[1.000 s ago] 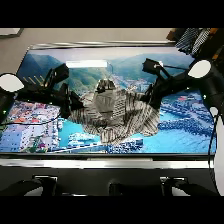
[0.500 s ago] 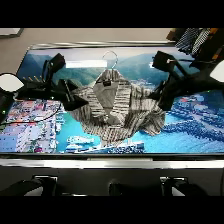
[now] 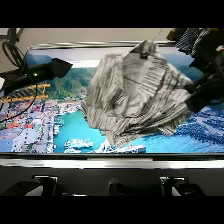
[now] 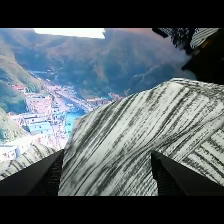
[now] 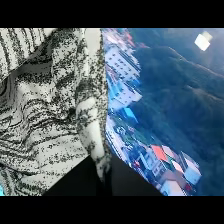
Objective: Fold the clothes and pants, and hang the long-sleeved shirts on hangers.
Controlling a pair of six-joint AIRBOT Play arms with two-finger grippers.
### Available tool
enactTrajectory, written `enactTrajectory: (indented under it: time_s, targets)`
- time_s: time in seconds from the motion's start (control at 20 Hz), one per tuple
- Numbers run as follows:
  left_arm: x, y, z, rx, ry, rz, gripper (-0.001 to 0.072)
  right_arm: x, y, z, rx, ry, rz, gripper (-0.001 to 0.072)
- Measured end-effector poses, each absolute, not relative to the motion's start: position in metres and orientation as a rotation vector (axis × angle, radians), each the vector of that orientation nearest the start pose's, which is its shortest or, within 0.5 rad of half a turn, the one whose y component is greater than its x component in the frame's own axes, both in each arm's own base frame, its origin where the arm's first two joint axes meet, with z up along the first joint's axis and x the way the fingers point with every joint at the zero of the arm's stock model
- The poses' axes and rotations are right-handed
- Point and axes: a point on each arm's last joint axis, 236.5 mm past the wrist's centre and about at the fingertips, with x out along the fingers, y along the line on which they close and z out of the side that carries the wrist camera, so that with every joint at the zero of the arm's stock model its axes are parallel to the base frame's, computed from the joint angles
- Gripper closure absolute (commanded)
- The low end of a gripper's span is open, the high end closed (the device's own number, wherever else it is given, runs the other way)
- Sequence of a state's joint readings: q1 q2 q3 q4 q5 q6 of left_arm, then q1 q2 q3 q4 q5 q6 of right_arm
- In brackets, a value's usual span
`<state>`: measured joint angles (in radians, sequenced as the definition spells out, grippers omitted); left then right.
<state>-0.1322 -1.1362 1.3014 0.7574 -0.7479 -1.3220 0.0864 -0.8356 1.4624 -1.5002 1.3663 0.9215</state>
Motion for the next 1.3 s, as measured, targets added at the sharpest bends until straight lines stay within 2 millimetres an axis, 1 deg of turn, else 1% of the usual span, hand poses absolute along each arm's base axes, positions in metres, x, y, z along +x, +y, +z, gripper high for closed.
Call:
enactTrajectory:
  time_s: [0.15,0.25,0.35,0.45,0.6,0.65,0.7,0.8,0.95,1.1,1.2,1.3]
  targets:
    - [0.434,-0.174,0.253,-0.518,0.514,-0.544,0.0092,0.291,0.023,0.284,-0.572,0.651,0.266,0.0691]
    - [0.428,-0.175,0.258,-0.539,0.519,-0.549,0.0092,0.277,0.005,0.292,-0.510,0.652,0.165,0.0691]
    - [0.422,-0.177,0.261,-0.557,0.533,-0.554,0.0093,0.267,-0.026,0.299,-0.436,0.664,-0.003,0.0692]
    - [0.417,-0.179,0.260,-0.564,0.551,-0.562,0.0093,0.258,-0.062,0.307,-0.375,0.669,-0.192,0.0693]
    - [0.411,-0.181,0.258,-0.567,0.574,-0.571,0.0094,0.243,-0.115,0.317,-0.317,0.674,-0.474,0.0692]
    - [0.410,-0.181,0.258,-0.567,0.577,-0.572,0.0093,0.240,-0.129,0.321,-0.310,0.673,-0.555,0.0693]
    - [0.410,-0.182,0.257,-0.569,0.582,-0.574,0.0093,0.238,-0.142,0.326,-0.306,0.667,-0.633,0.0693]
    - [0.409,-0.182,0.257,-0.571,0.587,-0.575,0.0094,0.242,-0.160,0.337,-0.305,0.650,-0.758,0.0693]
    - [0.408,-0.182,0.256,-0.570,0.590,-0.576,0.0093,0.258,-0.184,0.352,-0.283,0.626,-0.892,0.0693]
    - [0.408,-0.183,0.256,-0.570,0.591,-0.577,0.0094,0.269,-0.219,0.369,-0.203,0.591,-1.012,0.0693]
    - [0.408,-0.183,0.256,-0.570,0.592,-0.577,0.0094,0.270,-0.243,0.384,-0.135,0.544,-1.078,0.0693]
    - [0.408,-0.183,0.256,-0.569,0.592,-0.577,0.0093,0.265,-0.266,0.401,-0.084,0.470,-1.141,0.0692]
